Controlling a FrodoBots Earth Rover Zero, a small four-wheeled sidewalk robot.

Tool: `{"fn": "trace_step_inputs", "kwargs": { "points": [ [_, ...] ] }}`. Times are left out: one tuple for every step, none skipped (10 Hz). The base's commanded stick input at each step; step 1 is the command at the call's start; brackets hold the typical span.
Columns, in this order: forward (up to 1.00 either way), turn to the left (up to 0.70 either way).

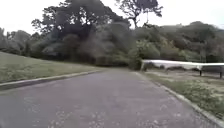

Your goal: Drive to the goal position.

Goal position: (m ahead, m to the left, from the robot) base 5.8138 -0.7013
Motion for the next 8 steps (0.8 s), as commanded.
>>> {"fn": "trace_step_inputs", "kwargs": {
  "points": [
    [0.70,0.00],
    [0.70,0.00],
    [0.70,0.00],
    [0.70,0.00],
    [0.70,0.00],
    [0.70,0.00],
    [0.70,0.00],
    [0.70,0.00]
  ]
}}
